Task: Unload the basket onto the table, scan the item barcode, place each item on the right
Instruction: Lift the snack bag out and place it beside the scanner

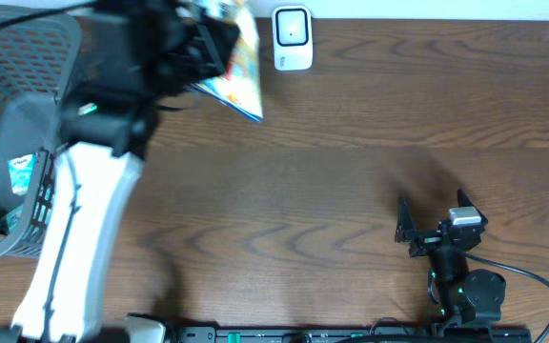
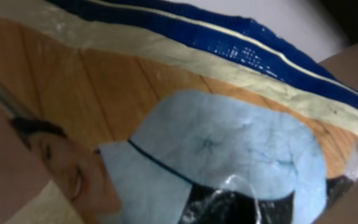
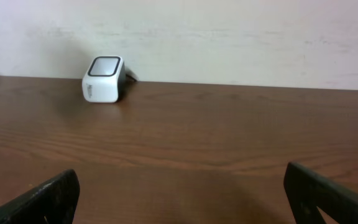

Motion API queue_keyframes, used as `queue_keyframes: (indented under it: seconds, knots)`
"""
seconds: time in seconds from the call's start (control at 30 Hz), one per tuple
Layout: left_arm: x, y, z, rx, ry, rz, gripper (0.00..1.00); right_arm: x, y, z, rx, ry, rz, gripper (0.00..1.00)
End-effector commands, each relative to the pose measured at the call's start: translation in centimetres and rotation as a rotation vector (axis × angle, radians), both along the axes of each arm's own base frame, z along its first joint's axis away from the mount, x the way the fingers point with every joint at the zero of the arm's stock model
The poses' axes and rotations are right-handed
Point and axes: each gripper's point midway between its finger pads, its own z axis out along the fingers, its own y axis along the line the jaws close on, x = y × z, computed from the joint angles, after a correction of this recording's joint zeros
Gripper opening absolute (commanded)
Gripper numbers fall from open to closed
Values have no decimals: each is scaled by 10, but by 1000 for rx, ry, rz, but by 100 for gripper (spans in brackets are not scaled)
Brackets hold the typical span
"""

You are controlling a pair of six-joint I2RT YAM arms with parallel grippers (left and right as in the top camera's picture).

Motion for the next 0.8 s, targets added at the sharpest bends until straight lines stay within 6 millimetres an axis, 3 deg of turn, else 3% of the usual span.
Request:
queue_keyframes:
  seconds: [0.0,0.03,0.07,0.2,0.37,0.53,0.63,0.7,0.77]
  knots:
    - [19,-32,-75,96,183,67,8,0,1,0,17,1,3,99]
    - [21,-41,-92,114,217,66,7,0,1,0,17,2,3,99]
    - [25,-56,-124,140,289,85,7,0,1,0,17,1,3,99]
    - [33,-76,-185,191,402,138,7,0,1,0,17,1,3,99]
    - [39,-97,-240,233,464,111,8,0,1,0,17,1,3,99]
    - [48,-103,-276,249,490,109,9,0,1,0,17,1,3,99]
    - [52,-105,-278,242,477,109,50,0,1,0,17,1,3,99]
    - [56,-107,-272,227,456,107,70,0,1,0,17,1,3,99]
    - [59,-109,-262,219,430,100,80,0,1,0,17,1,3,99]
